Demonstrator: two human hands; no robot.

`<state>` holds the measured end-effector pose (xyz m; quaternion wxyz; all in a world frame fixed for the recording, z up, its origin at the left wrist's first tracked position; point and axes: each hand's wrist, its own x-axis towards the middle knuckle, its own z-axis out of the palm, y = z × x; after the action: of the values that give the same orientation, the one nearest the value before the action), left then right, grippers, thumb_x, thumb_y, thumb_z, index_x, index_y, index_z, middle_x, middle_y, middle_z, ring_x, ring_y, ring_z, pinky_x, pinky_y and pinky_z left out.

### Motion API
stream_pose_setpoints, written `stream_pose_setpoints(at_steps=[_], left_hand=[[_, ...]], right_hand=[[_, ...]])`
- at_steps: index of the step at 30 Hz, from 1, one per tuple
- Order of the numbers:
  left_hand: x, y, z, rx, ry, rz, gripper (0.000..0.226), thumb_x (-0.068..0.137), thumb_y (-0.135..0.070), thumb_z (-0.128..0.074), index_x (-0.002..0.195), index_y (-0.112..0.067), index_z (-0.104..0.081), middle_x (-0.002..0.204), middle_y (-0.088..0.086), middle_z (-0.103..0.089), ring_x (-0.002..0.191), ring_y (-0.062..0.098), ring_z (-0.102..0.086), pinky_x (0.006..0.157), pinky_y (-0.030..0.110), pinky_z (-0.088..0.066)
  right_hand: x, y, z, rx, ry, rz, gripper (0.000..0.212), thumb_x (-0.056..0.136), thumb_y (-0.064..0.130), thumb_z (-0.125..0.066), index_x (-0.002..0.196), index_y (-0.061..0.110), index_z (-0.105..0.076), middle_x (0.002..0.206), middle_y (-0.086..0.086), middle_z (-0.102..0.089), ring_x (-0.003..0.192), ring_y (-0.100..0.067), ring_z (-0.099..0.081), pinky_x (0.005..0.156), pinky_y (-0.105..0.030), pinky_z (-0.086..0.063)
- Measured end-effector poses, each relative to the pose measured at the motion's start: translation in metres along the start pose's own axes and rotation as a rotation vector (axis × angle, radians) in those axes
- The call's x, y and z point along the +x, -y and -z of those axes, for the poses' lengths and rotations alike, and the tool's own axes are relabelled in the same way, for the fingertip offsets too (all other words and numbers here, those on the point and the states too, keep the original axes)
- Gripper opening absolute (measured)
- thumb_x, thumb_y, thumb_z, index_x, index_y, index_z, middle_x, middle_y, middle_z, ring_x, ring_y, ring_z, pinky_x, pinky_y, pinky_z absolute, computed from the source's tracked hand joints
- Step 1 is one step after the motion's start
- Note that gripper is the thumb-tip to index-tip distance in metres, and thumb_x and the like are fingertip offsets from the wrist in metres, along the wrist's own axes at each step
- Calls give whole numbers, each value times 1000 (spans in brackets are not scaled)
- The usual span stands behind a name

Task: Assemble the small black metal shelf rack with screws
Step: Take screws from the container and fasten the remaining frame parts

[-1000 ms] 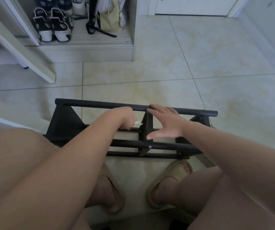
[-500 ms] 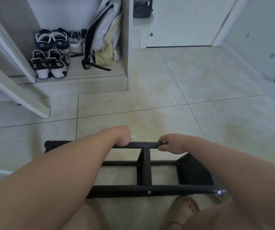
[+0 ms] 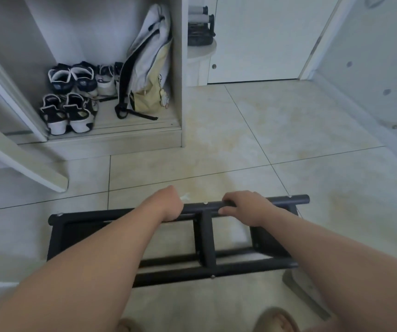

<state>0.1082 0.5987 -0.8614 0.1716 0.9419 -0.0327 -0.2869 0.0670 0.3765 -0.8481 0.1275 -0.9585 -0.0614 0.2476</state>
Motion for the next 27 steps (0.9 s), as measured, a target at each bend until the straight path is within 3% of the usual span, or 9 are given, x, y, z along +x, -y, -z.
stream_pose_setpoints(at_steps=[3, 6, 10, 14, 16, 20, 24, 27], left_hand=[[1, 8, -2, -15, -149, 23, 30, 99, -18, -41, 122, -4, -53, 113, 16, -64, 106, 35, -63, 86, 40, -51], [-8, 13, -14, 39, -101, 27, 29, 100, -18, -41, 124, -6, -48, 116, 14, -62, 109, 34, -62, 87, 41, -49], [-13, 21, -32, 92, -13, 24, 28, 100, -14, -42, 126, -4, -47, 118, 15, -61, 109, 32, -61, 79, 33, -43], [-12, 29, -48, 133, 45, 10, 6, 99, -11, -44, 105, -10, -44, 86, 4, -54, 73, 19, -52, 59, 28, -35], [-12, 32, -56, 154, 74, 32, 4, 99, -9, -44, 100, -12, -45, 79, 3, -48, 67, 16, -45, 57, 29, -32], [-19, 39, -93, 99, 134, 96, 5, 97, -9, -46, 101, -12, -44, 81, 4, -50, 68, 16, -47, 58, 28, -34], [-24, 50, -133, 30, 172, 126, 12, 98, -10, -43, 110, -9, -47, 87, 5, -53, 75, 22, -51, 63, 32, -37], [-24, 52, -148, 23, 217, 119, 13, 100, -12, -42, 111, -6, -47, 98, 13, -57, 82, 28, -50, 69, 34, -38]], right_hand=[[-4, 5, -2, 8, -89, 6, 30, 98, 51, -56, 111, 25, -62, 100, 4, -67, 93, -19, -60, 84, -36, -43], [-7, 11, -14, 2, -23, -20, 28, 96, 47, -62, 113, 25, -63, 100, 4, -67, 91, -18, -63, 86, -40, -55], [-6, 15, -42, -85, 80, -29, 24, 97, 44, -62, 109, 24, -65, 94, 3, -64, 88, -19, -63, 85, -42, -58], [-4, 16, -65, -134, 143, -22, 27, 96, 45, -63, 110, 22, -66, 93, 2, -64, 87, -21, -63, 85, -43, -58], [-3, 17, -75, -138, 182, -20, 27, 95, 44, -65, 110, 21, -66, 93, 1, -64, 87, -21, -63, 84, -43, -58], [-6, 13, -101, -197, 270, -11, 28, 92, 40, -70, 110, 19, -65, 94, 1, -64, 87, -21, -63, 82, -40, -58], [-9, 8, -133, -314, 348, 2, 28, 92, 36, -68, 110, 17, -61, 102, -4, -64, 85, -24, -60, 66, -35, -50], [-13, 2, -150, -349, 359, 14, 29, 94, 39, -67, 112, 17, -59, 104, -3, -61, 90, -25, -61, 68, -37, -49]])
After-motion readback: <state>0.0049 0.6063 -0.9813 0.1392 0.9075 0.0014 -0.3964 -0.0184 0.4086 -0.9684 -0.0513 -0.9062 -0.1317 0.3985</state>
